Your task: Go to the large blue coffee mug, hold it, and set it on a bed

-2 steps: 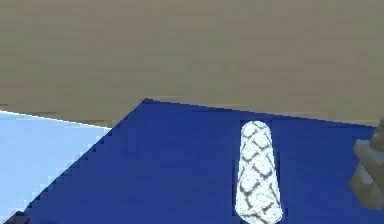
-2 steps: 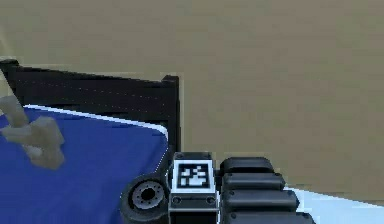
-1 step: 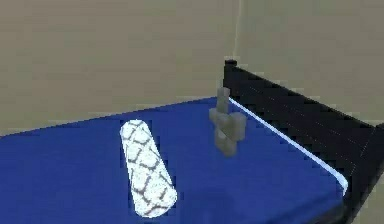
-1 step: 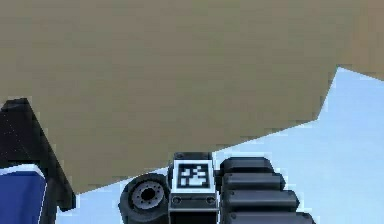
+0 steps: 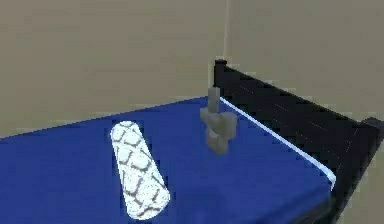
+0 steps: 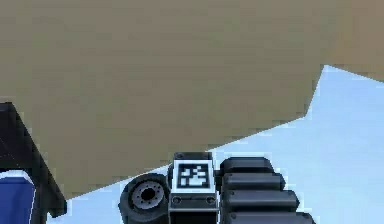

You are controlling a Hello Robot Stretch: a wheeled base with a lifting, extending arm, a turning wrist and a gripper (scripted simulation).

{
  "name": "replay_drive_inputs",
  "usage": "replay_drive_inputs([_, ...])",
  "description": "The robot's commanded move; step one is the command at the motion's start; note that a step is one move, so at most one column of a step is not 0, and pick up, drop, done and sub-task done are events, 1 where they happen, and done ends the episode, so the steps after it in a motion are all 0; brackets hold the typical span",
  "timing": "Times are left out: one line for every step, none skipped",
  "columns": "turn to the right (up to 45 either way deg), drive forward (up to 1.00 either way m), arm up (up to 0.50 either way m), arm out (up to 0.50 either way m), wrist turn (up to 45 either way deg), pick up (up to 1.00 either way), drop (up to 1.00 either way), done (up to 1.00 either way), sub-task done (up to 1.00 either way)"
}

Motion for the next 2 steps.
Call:
replay_drive_inputs([-45.0,0.0,0.0,0.0,0.0,0.0,0.0,0.0,0.0])
replay_drive_inputs([36.0,0.0,0.0,0.0,0.0,0.0,0.0,0.0,0.0])
